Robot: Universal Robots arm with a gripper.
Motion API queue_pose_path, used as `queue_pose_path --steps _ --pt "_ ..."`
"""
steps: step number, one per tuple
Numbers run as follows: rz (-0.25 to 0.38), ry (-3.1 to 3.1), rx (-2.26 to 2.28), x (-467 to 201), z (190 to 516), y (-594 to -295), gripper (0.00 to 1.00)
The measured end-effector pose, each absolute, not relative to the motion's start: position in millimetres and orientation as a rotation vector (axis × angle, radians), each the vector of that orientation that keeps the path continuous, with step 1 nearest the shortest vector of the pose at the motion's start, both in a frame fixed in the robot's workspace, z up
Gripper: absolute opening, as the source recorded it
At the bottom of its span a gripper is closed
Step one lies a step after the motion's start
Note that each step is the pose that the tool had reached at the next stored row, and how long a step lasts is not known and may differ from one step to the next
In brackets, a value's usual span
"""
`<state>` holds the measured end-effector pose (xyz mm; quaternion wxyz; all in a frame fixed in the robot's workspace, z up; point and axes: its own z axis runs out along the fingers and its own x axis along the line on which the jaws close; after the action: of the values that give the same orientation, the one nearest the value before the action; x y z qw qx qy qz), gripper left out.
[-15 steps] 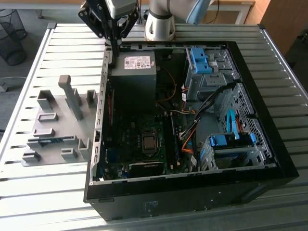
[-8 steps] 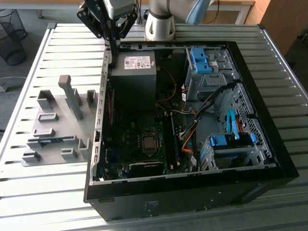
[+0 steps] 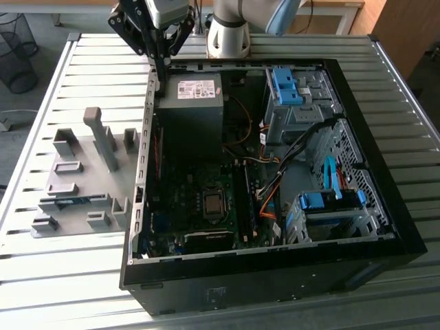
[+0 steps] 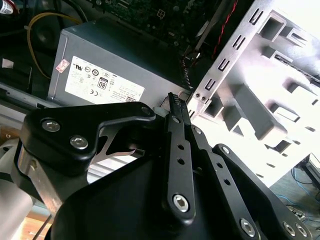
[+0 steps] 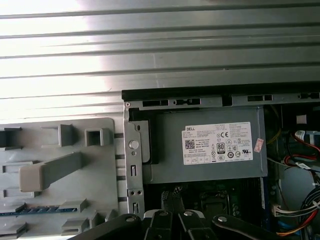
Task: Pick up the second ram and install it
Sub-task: 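Reach for the second ram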
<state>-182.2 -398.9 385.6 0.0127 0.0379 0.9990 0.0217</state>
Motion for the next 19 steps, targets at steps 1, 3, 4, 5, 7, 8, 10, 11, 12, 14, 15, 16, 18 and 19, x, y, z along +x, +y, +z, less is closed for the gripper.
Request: queue_pose_path --steps 1,3,4,5,7,8,10,11,12,14,15,16,18,19 --pt "0.068 3.113 0.118 -182.4 385.5 -398.9 0.11" --pt "0.068 3.113 0.118 -183.1 385.3 -398.9 0.11" --pt "0.068 3.113 0.118 -183.4 385.2 -398.9 0.11" --pt "0.068 3.113 0.118 -183.7 385.1 -398.9 0.11" --pt "0.068 3.113 0.118 -184.3 384.9 -398.9 0.11" --pt "0.068 3.113 0.118 -184.5 384.8 -398.9 0.11" --pt "0.068 3.113 0.118 -185.1 384.6 -399.0 0.11" --pt "0.068 3.114 0.118 -185.4 384.5 -398.9 0.11" --pt "0.068 3.114 0.118 -185.6 384.4 -398.9 0.11" --pt "0.068 3.114 0.118 -186.1 384.2 -399.0 0.11" --pt "0.067 3.114 0.118 -186.4 384.1 -399.0 0.11" --pt "0.067 3.114 0.118 -186.6 384.0 -398.9 0.11" --pt "0.067 3.114 0.118 -187.0 383.7 -399.0 0.11" --pt "0.067 3.114 0.118 -187.2 383.6 -399.0 0.11"
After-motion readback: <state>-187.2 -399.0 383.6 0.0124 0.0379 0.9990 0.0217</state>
